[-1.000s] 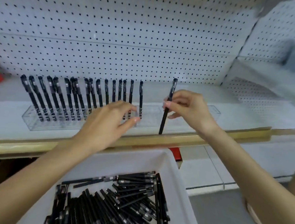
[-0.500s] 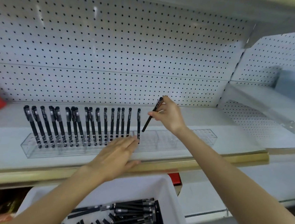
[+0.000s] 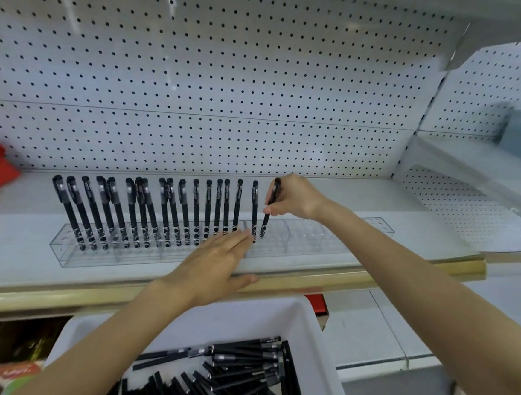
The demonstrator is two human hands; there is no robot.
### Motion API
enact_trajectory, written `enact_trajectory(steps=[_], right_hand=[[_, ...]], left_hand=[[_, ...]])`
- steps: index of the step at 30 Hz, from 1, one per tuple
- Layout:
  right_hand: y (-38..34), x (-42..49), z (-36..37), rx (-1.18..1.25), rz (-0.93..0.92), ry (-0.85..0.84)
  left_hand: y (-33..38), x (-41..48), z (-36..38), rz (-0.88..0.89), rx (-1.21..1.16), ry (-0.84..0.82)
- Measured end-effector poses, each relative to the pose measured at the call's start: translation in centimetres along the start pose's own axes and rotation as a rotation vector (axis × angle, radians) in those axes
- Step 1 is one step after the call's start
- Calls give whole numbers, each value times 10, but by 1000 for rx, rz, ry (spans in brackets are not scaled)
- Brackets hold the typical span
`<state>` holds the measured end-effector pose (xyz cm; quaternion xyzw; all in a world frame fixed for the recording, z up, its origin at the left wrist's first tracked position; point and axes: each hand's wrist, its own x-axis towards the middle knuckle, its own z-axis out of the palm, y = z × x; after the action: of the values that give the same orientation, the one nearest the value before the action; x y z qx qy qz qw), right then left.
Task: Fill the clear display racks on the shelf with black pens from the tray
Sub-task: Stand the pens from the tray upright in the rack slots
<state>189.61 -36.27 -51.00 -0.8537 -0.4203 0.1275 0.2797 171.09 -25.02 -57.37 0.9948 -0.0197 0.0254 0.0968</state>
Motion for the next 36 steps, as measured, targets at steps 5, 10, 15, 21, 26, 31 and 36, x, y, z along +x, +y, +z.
enact_trajectory(steps=[5, 10, 15, 21, 26, 31, 36], right_hand=[[-6, 8, 6, -158, 16, -113], [-7, 7, 6, -180, 79, -121], [-13, -16, -7, -251, 231, -195], [-36, -74, -17, -377, 214, -297], [-47, -119, 34, -245, 91, -428], [-15, -153, 128, -113, 127, -600], [7, -164, 203, -199, 119, -550]], left_hand=[[0, 2, -1, -8, -8, -17], [1, 3, -1, -17, 21, -38], [1, -2, 1, -5, 109, -68], [3, -17, 3, 18, 158, 19], [-2, -73, 27, 26, 110, 44], [-30, -132, 71, -92, 91, 36], [-43, -152, 99, -208, 58, 25]])
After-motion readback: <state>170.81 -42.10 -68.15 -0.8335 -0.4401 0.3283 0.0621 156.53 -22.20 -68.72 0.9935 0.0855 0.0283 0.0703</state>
